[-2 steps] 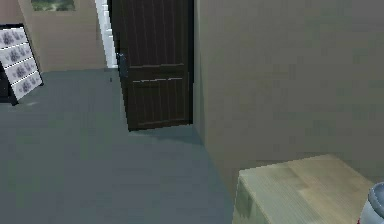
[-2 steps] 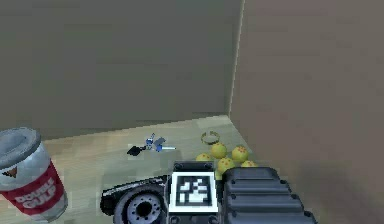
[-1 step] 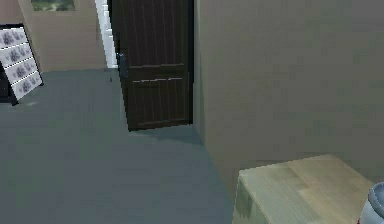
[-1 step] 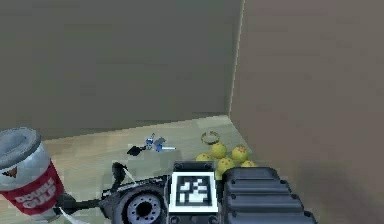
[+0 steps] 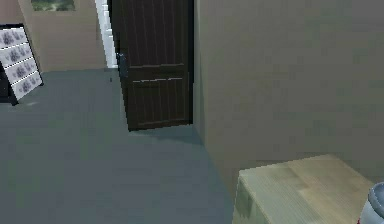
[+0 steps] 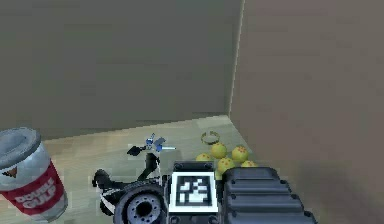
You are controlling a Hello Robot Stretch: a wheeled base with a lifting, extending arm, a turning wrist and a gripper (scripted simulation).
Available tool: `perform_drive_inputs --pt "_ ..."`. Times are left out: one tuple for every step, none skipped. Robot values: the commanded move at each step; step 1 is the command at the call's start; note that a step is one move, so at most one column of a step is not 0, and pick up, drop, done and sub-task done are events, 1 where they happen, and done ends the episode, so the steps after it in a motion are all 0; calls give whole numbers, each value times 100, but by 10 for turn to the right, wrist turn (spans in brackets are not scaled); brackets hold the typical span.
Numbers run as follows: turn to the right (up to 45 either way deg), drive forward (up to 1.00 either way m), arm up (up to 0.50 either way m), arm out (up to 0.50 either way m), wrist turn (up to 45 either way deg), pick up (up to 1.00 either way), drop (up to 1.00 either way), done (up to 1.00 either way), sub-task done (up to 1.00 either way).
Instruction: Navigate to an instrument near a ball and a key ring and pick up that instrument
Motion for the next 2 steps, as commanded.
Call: perform_drive_inputs --pt "0 0 0 0 0 100 0 0 0" --pt "0 0 0 0 0 0 0 100 0"
